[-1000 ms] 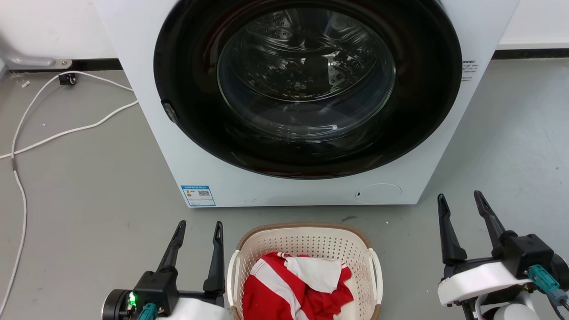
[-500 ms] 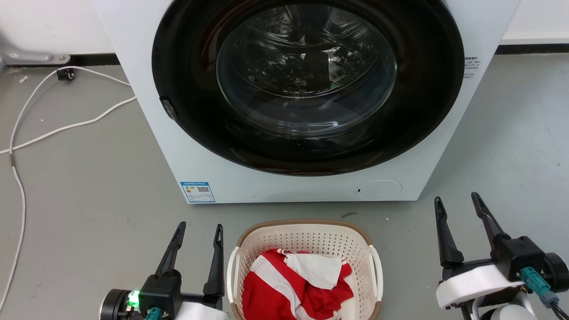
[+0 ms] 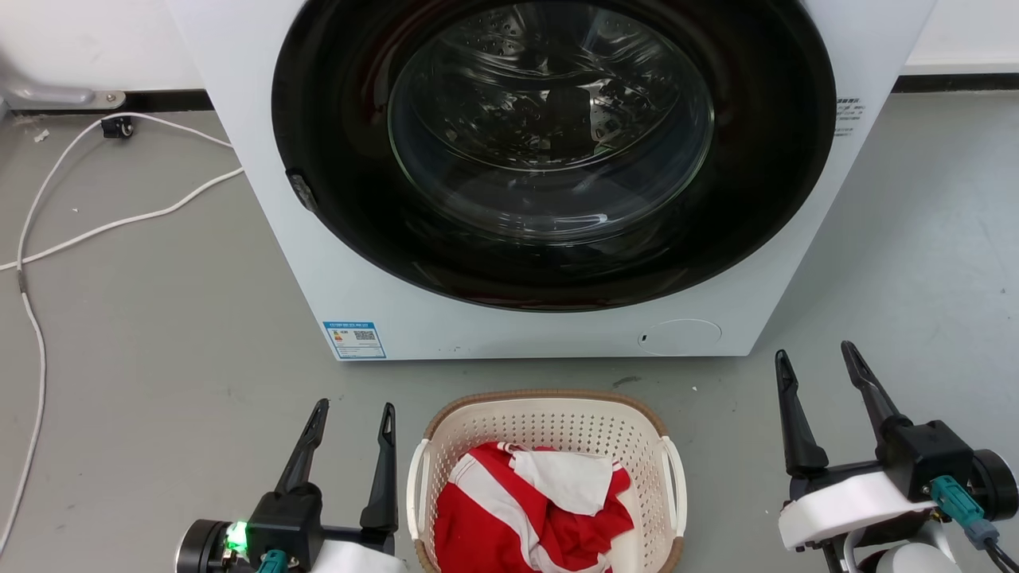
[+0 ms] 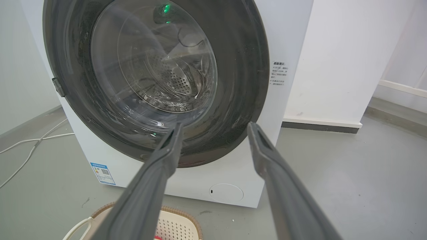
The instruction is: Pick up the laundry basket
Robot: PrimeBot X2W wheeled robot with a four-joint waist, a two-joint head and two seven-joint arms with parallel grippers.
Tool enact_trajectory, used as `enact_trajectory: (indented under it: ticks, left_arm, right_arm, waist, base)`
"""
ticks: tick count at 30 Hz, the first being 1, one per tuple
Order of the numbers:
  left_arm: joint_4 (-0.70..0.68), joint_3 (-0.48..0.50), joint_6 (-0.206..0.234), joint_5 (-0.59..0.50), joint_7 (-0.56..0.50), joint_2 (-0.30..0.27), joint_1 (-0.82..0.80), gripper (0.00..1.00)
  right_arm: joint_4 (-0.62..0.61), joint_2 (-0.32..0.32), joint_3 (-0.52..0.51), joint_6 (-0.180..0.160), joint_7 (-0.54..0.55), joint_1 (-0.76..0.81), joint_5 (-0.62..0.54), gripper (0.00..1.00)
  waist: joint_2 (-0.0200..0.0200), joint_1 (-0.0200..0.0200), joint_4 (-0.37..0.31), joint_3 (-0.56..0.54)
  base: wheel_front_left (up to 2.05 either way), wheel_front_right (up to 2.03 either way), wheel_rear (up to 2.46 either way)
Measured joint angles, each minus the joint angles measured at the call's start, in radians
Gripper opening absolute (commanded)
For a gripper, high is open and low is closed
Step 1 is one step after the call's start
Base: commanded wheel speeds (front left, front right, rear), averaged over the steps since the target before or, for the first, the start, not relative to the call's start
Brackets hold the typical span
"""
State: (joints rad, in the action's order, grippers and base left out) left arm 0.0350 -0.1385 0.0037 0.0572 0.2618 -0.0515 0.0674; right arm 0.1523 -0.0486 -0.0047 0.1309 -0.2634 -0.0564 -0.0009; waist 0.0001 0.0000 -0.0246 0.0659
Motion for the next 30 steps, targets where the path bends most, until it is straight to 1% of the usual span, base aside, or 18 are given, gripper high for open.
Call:
enact_trajectory:
  ticks: [5,8,12,15,20,23,27,30]
  left_arm:
    - [0.021,0.002,0.001,0.008,0.001,0.000,-0.001,1.00]
    - [0.031,-0.003,0.013,0.009,0.001,0.000,-0.010,1.00]
    - [0.061,-0.002,0.023,0.015,0.001,0.001,-0.036,1.00]
    - [0.104,0.005,0.021,0.004,0.001,0.001,-0.082,1.00]
    - [0.189,0.026,0.001,-0.008,0.001,-0.003,-0.199,1.00]
    - [0.245,0.035,-0.021,-0.013,0.001,-0.022,-0.281,1.00]
    - [0.348,0.029,-0.052,-0.021,0.001,-0.040,-0.385,1.00]
    - [0.430,0.028,-0.065,-0.026,0.001,-0.049,-0.459,1.00]
  right_arm:
    - [0.000,0.000,0.000,0.000,0.000,-0.003,0.003,1.00]
    - [0.006,0.000,0.000,0.000,0.000,-0.014,0.003,1.00]
    - [0.027,-0.001,0.013,0.000,0.000,-0.050,0.004,1.00]
    - [0.052,-0.001,0.034,0.000,0.000,-0.102,0.004,1.00]
    - [0.104,-0.001,0.044,0.000,0.000,-0.194,0.010,1.00]
    - [0.144,-0.001,0.052,0.000,0.000,-0.250,0.017,1.00]
    - [0.229,0.000,0.058,0.000,0.011,-0.326,0.033,1.00]
    - [0.304,-0.002,0.063,0.000,0.037,-0.385,0.054,1.00]
  waist:
    - [0.0000,0.0000,-0.002,0.011]
    - [0.0000,0.0000,-0.006,0.031]
    - [0.0000,0.0000,-0.012,0.076]
    - [0.0000,0.0000,-0.020,0.128]
    - [0.0000,0.0001,-0.034,0.238]
    - [0.0000,0.0001,-0.040,0.312]
    - [0.0000,0.0001,-0.046,0.410]
    - [0.0000,0.0002,-0.049,0.479]
  base:
    - [0.00,0.00,0.00]
    - [0.00,0.00,0.00]
    - [0.00,0.00,0.00]
    - [0.00,0.00,0.00]
    - [0.00,0.00,0.00]
    - [0.00,0.00,0.00]
    - [0.00,0.00,0.00]
    - [0.00,0.00,0.00]
